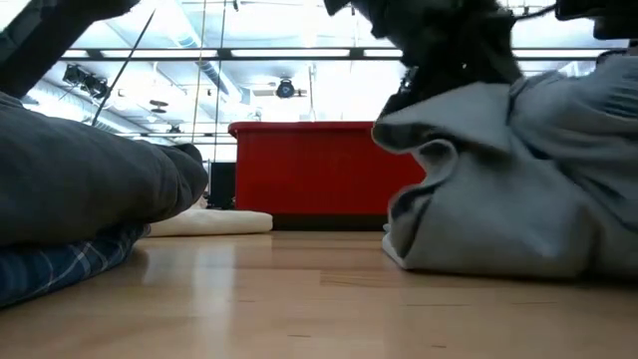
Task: Fold Laundry from Bin
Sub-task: Fold the light gray t-shirt
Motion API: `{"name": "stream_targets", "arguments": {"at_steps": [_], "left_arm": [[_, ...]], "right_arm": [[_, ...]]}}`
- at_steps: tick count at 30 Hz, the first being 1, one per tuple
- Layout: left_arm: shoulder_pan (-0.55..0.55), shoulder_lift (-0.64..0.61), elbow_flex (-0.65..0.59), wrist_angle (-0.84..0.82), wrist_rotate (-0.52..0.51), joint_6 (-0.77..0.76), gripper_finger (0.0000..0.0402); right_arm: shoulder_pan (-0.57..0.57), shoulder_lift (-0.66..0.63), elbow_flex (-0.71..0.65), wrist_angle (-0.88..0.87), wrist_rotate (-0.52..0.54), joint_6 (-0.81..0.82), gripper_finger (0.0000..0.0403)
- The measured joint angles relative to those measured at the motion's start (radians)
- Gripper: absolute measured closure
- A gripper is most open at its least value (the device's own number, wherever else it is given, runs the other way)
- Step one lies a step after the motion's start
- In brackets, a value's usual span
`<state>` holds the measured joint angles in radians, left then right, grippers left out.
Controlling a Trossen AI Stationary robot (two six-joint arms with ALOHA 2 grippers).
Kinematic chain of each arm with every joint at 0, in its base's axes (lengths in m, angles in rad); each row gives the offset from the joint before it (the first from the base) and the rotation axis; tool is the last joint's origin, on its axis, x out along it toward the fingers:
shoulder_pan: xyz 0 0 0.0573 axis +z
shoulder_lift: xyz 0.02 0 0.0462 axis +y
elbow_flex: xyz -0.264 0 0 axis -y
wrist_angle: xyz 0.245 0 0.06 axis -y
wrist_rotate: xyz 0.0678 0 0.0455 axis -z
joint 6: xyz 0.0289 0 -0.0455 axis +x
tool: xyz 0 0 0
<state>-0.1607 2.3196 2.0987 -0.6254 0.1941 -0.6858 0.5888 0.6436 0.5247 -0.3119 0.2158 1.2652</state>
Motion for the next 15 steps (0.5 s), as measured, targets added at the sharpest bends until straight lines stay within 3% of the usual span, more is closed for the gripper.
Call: {"name": "stream_targets", "arguments": {"at_steps": [10,15], "left_arm": [[0.130,0.000,0.000,0.008,0.170,0.027,0.0385],[0.168,0.000,0.000,-0.030,0.258,0.090,0.0385]], "right_arm": [[0.001,-0.036,0.000,-0.148,-0.030,-0.023,0.0323],[0.001,-0.029,-0.001,-0.287,0.098,-0.103,0.0323]]}}
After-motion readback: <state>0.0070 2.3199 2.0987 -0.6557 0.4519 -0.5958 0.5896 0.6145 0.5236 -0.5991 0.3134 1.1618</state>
